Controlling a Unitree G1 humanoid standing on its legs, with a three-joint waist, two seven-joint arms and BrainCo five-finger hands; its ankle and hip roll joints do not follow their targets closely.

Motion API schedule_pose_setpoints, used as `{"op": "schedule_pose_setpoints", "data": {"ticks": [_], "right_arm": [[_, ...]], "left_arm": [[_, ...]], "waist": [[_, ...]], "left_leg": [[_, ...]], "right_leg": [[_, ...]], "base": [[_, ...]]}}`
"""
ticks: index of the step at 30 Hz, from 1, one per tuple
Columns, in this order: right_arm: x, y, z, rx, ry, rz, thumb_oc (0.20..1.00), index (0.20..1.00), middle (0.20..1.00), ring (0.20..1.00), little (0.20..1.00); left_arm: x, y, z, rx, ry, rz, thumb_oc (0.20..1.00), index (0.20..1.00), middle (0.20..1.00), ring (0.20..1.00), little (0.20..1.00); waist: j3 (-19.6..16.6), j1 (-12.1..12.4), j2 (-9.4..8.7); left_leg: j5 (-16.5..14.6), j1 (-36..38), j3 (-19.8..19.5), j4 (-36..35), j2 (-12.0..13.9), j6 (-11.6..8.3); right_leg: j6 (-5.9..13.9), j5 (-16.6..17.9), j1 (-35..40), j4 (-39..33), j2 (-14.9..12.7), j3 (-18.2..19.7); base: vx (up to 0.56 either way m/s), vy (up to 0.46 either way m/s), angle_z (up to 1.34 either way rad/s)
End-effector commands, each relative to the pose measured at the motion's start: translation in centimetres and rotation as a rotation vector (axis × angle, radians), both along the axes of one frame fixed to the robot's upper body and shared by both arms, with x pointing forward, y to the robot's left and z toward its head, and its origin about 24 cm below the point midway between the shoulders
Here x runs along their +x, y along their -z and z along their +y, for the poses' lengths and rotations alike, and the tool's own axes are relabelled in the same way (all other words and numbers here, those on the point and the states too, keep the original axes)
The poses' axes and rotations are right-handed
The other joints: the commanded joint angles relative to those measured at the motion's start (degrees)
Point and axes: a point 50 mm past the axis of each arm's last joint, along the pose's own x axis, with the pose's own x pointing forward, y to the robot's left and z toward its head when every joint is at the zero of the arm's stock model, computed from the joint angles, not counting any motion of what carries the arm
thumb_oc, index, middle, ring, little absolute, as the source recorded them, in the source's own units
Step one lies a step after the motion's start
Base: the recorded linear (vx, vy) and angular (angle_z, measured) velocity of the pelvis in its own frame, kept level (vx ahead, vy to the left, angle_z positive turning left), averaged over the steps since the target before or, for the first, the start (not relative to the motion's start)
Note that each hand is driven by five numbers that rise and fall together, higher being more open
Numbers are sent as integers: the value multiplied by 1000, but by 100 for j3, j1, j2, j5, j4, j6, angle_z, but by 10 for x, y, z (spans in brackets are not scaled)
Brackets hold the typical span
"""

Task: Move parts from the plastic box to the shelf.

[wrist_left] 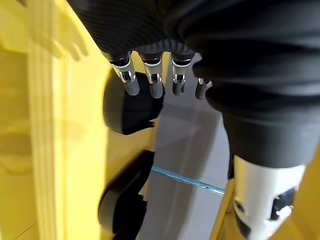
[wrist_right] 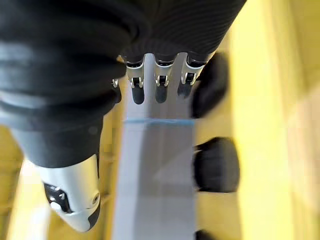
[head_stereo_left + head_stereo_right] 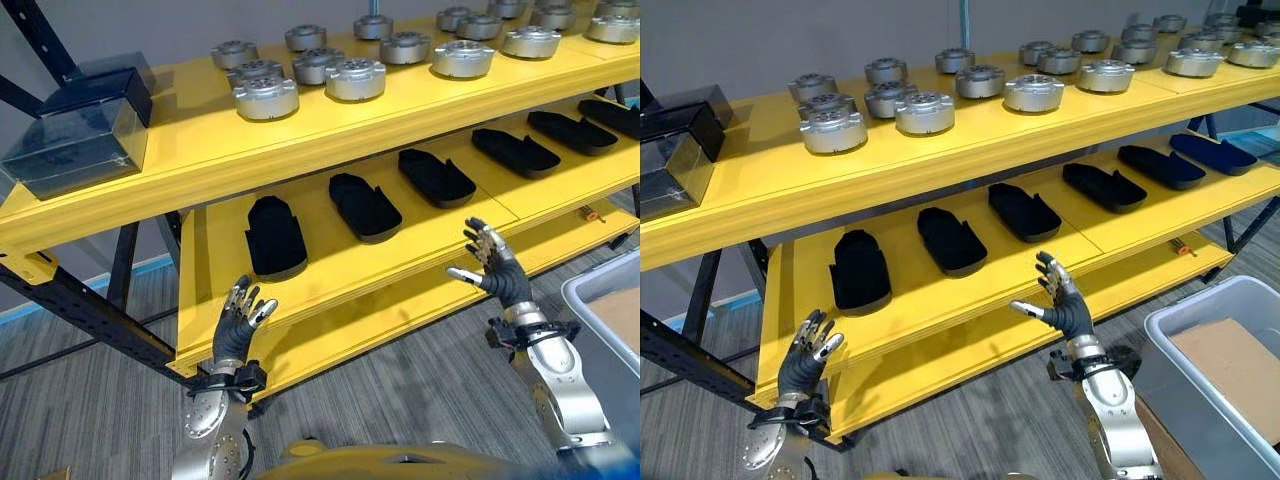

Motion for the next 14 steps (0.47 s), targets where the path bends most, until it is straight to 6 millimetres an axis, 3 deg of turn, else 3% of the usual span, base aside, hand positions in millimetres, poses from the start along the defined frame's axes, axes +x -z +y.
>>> {"op": "schedule_pose_setpoints", "data": {"ticks": [1,14], "right_arm": [[14,-36,7,29,-48,-185,1000,1000,1000,1000,1000],[9,-19,11,59,-55,-121,1000,1000,1000,1000,1000]], "left_arm": [[13,-19,6,32,-3,-128,1000,1000,1000,1000,1000],[17,-14,4,40,16,-103,1000,1000,1000,1000,1000]], "waist": [[-13,31,-12],[-83,-120,68]], "left_leg": [[280,-82,-138,-143,200,107],[175,-88,-145,-162,198,62]], "right_leg": [[-72,1065,-142,-290,-82,327],[-94,1020,-160,-305,-73,381]], "base": [[7,-28,-9],[2,-6,-2]]}}
